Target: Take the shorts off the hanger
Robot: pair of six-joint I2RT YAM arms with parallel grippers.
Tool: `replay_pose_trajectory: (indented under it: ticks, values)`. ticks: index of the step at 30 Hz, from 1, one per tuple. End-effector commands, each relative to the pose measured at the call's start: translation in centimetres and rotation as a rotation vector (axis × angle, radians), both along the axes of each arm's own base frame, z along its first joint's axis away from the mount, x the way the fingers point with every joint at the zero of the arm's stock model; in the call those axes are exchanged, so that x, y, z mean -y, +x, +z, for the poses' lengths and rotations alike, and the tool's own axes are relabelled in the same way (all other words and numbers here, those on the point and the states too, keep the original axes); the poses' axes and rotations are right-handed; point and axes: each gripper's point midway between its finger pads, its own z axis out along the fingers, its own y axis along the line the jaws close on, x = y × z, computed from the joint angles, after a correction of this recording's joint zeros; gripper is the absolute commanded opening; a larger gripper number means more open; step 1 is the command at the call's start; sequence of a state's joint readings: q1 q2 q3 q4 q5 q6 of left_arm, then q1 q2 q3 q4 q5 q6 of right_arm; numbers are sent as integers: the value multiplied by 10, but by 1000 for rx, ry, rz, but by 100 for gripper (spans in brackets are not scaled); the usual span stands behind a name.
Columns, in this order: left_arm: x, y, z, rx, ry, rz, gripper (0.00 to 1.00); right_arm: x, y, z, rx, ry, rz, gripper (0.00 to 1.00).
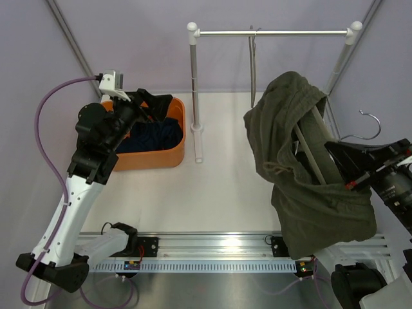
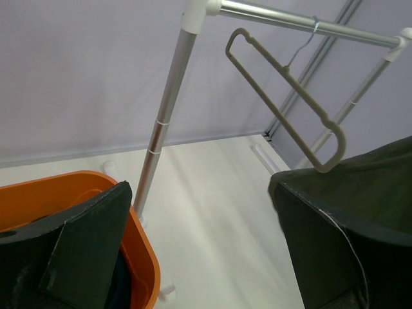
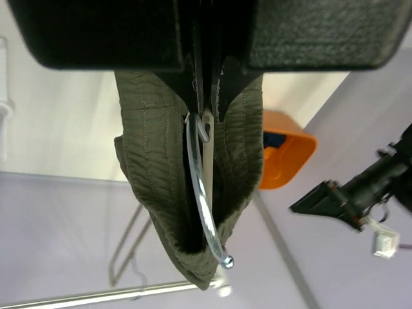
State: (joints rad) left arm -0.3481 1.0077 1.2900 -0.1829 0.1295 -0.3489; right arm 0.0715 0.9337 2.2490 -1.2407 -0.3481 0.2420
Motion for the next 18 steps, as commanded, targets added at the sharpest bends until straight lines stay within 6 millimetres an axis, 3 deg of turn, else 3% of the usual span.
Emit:
replay_pose_trajectory:
  ticks: [1,5,12,18]
  values:
    - [8,-28,35,90,-33,-97,99,-33,-29,13,47,1,228,0]
    - [16,-44,44,129,-12,-176,99,-59,-54,13,45,15,434,0]
    - [38,-74,54,210,30,-372,99,-72,-15,-20,-81,34,522,0]
    - [68,-104,56,227,39,-658,99,-80,2,-23,-102,43,590,0]
